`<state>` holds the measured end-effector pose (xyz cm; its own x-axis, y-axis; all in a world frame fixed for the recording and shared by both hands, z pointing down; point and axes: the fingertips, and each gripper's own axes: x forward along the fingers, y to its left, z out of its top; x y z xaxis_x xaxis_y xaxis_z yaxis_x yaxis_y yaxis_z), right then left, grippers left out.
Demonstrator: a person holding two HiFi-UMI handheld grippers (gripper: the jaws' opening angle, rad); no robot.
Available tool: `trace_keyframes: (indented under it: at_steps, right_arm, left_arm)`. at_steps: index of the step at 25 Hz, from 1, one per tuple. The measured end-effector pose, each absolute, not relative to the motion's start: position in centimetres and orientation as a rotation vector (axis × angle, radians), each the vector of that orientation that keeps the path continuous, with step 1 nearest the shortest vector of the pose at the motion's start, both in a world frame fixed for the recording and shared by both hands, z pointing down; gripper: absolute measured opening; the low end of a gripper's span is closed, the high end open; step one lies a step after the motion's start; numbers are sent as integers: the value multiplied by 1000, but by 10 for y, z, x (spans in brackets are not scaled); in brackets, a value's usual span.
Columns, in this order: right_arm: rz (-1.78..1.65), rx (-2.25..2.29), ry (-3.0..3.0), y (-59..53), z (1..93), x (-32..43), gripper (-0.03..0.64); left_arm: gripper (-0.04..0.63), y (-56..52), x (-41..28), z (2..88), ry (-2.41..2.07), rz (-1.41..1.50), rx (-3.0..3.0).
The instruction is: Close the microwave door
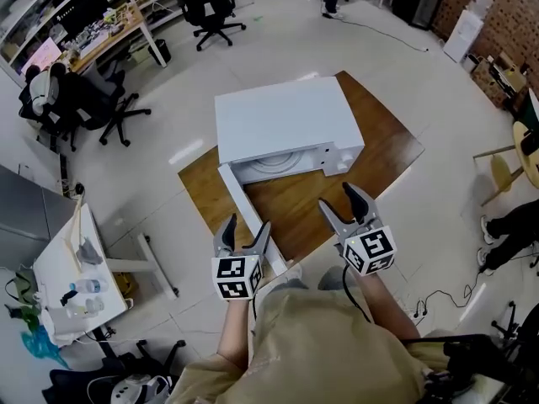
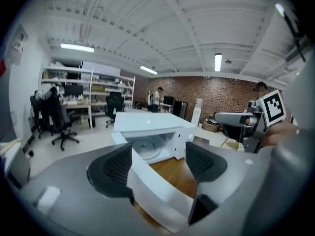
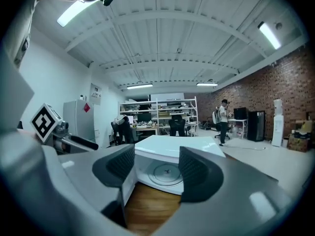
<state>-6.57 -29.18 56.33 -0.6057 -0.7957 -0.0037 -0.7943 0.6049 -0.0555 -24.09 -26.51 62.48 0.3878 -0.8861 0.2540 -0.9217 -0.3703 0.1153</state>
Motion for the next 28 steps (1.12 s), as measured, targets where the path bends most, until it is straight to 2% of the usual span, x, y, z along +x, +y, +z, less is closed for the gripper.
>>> trace_keyframes:
  at_steps: [4, 7, 9, 12, 20, 28]
  right_arm:
    - [-142, -1269, 2854, -303, 577, -51, 272]
    - [-219, -1226, 2882, -320, 590, -37, 272]
    - [-235, -1196, 2897, -330, 591, -27, 272]
    - [-227, -1162, 2924, -343, 590, -14, 272]
    - [-185, -1200, 2939, -344, 593, 7, 272]
    - [-136, -1411, 2895, -331, 603, 64, 272]
  left_arm:
    - [323, -260, -227, 688, -1281, 241, 2076]
    - [251, -266, -231, 710, -1297, 184, 1926]
    - [242, -269, -227, 711, -1323, 93, 1885]
    - [185, -277, -214, 706, -1319, -16, 1889]
    - [160, -305, -187, 706, -1315, -88, 1877]
    - [189, -350, -151, 710, -1359, -99, 1858]
